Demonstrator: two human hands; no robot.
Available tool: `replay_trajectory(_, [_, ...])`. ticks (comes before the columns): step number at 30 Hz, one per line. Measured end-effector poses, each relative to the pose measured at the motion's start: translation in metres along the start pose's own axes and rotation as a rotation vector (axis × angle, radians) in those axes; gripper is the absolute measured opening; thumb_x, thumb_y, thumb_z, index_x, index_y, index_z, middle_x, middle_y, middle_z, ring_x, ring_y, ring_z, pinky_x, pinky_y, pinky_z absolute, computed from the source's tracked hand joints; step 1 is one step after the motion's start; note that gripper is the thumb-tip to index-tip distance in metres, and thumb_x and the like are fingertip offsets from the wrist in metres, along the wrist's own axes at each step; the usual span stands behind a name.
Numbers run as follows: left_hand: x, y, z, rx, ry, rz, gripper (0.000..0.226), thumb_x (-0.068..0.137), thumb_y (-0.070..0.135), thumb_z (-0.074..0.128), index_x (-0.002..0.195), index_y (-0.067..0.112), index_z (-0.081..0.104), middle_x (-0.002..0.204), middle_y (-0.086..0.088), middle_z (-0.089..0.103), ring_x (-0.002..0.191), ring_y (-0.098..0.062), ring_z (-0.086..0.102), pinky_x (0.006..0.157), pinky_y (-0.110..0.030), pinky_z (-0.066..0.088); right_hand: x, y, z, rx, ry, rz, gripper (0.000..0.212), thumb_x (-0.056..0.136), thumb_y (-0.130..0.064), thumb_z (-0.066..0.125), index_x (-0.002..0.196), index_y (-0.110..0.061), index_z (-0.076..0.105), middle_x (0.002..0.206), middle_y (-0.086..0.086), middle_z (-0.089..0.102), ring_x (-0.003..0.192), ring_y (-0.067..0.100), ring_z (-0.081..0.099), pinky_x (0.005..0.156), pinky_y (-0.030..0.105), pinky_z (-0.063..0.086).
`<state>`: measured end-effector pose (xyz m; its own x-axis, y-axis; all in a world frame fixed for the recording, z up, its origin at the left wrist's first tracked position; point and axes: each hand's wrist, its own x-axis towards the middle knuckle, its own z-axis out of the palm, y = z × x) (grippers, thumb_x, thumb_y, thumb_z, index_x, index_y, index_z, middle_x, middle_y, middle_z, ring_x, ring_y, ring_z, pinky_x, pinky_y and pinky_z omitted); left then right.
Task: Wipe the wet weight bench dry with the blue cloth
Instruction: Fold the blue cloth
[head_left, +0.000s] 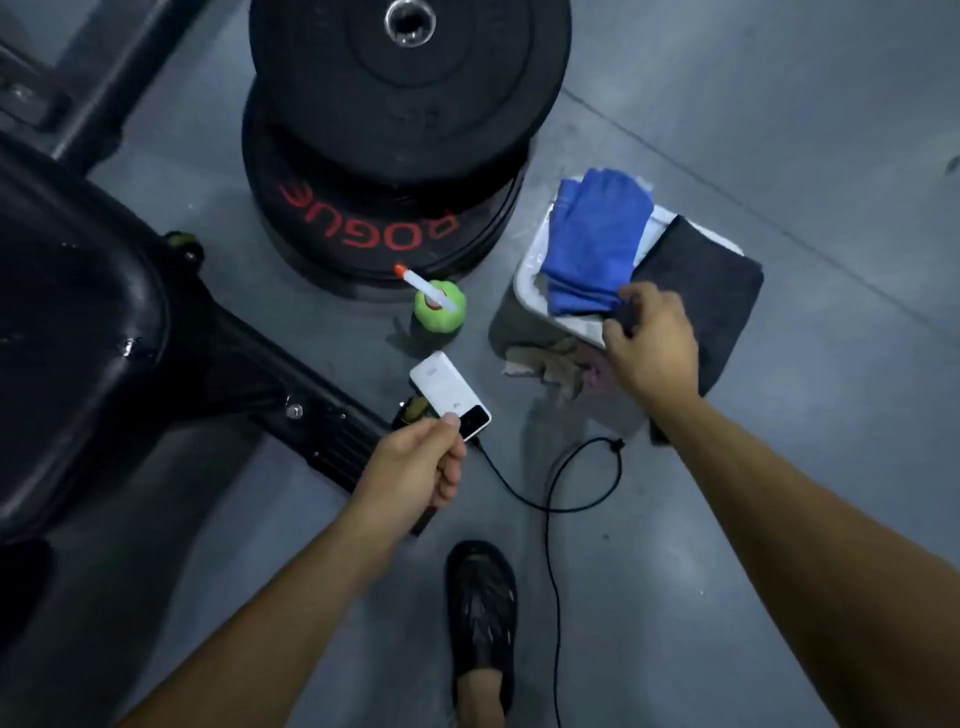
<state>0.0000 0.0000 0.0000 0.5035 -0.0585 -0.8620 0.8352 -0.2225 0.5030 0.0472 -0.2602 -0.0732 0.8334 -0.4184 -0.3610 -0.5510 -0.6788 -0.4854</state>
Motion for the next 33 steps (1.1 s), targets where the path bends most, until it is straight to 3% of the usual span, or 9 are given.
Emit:
replay_trajectory(4, [0.022, -0.019, 0.000, -0.072, 0.001, -0.004, 0.037, 0.104, 0.028, 0.049, 0.072, 0.010, 0.057, 0.055, 0.000, 0.052, 0.048, -0.010, 0.047, 0.049, -0.022, 0.041, 0.037, -0.002, 0.028, -0.301, 0.005, -0.152, 0.054, 0.087, -0.026, 0.064, 0.138, -0.029, 0.047, 0.146, 0.007, 0.036, 0.103, 0.042, 0.055, 0.073, 0.039, 0.043])
replay_trajectory(7, [0.028, -0.032, -0.002, -0.095, -0.010, -0.020, 0.035, 0.104, 0.026, 0.049, 0.074, 0.009, 0.056, 0.056, -0.002, 0.051, 0.049, -0.011, 0.046, 0.049, -0.021, 0.041, 0.047, 0.004, 0.045, -0.392, 0.035, -0.189, 0.055, 0.083, -0.014, 0.064, 0.133, -0.028, 0.048, 0.143, 0.010, 0.035, 0.096, 0.044, 0.053, 0.075, 0.043, 0.042])
replay_trajectory(11, [0.024, -0.042, -0.008, -0.130, -0.010, -0.039, 0.033, 0.104, 0.026, 0.049, 0.076, 0.009, 0.055, 0.057, -0.002, 0.051, 0.048, -0.012, 0.046, 0.049, -0.021, 0.040, 0.055, 0.008, 0.044, -0.207, 0.102, -0.252, 0.035, 0.082, -0.007, 0.060, 0.114, -0.020, 0.059, 0.128, 0.012, 0.044, 0.094, 0.039, 0.054, 0.084, 0.047, 0.049])
replay_trajectory(15, [-0.002, -0.041, -0.025, -0.158, -0.004, 0.020, 0.029, 0.103, 0.023, 0.050, 0.080, 0.007, 0.058, 0.059, -0.001, 0.053, 0.054, -0.014, 0.047, 0.052, -0.021, 0.041, 0.026, -0.026, 0.026, -0.022, 0.088, -0.257, 0.031, 0.086, -0.015, 0.063, 0.117, -0.014, 0.066, 0.117, 0.011, 0.051, 0.085, 0.019, 0.049, 0.080, 0.029, 0.042])
replay_trajectory(19, [-0.040, -0.033, -0.051, -0.113, 0.112, 0.189, 0.008, 0.098, 0.013, 0.059, 0.104, 0.012, 0.064, 0.083, 0.000, 0.063, 0.068, -0.014, 0.055, 0.059, -0.021, 0.046, -0.052, -0.066, 0.008, 0.037, -0.080, -0.388, 0.031, 0.081, -0.013, 0.071, 0.112, -0.015, 0.070, 0.104, 0.005, 0.058, 0.088, 0.012, 0.051, 0.076, 0.015, 0.034])
replay_trajectory(23, [-0.077, -0.034, -0.094, 0.240, 0.246, 0.488, 0.045, 0.092, 0.017, 0.066, 0.130, 0.039, 0.054, 0.125, 0.019, 0.051, 0.103, -0.001, 0.057, 0.082, -0.014, 0.048, -0.135, -0.107, 0.011, 0.032, -0.352, -0.503, 0.029, 0.073, -0.020, 0.072, 0.102, -0.022, 0.071, 0.095, -0.008, 0.057, 0.083, 0.001, 0.052, 0.074, 0.005, 0.036])
replay_trajectory(26, [-0.102, -0.051, -0.125, 0.555, 0.223, 0.629, 0.058, 0.090, 0.018, 0.067, 0.139, 0.041, 0.048, 0.139, 0.022, 0.039, 0.126, 0.002, 0.044, 0.104, -0.015, 0.038, -0.190, -0.140, 0.014, 0.041, -0.513, -0.517, 0.032, 0.067, -0.038, 0.059, 0.096, -0.029, 0.070, 0.093, -0.015, 0.059, 0.084, -0.003, 0.058, 0.070, 0.005, 0.038])
replay_trajectory(30, [-0.134, -0.088, -0.161, 0.597, 0.186, 0.636, 0.036, 0.085, 0.025, 0.058, 0.118, 0.036, 0.063, 0.115, 0.017, 0.062, 0.103, -0.009, 0.064, 0.084, -0.039, 0.055, -0.253, -0.179, 0.016, 0.158, -0.603, -0.510, 0.029, 0.067, -0.027, 0.061, 0.094, -0.027, 0.072, 0.094, -0.006, 0.064, 0.088, 0.011, 0.064, 0.069, 0.016, 0.045])
replay_trajectory(33, [-0.160, -0.106, -0.187, 0.478, 0.239, 0.675, 0.028, 0.081, 0.025, 0.058, 0.107, 0.029, 0.069, 0.099, 0.013, 0.070, 0.088, -0.009, 0.067, 0.077, -0.035, 0.055, -0.296, -0.200, 0.018, 0.327, -0.556, -0.463, 0.032, 0.076, -0.015, 0.064, 0.105, -0.026, 0.072, 0.100, -0.003, 0.070, 0.094, 0.017, 0.067, 0.079, 0.026, 0.053])
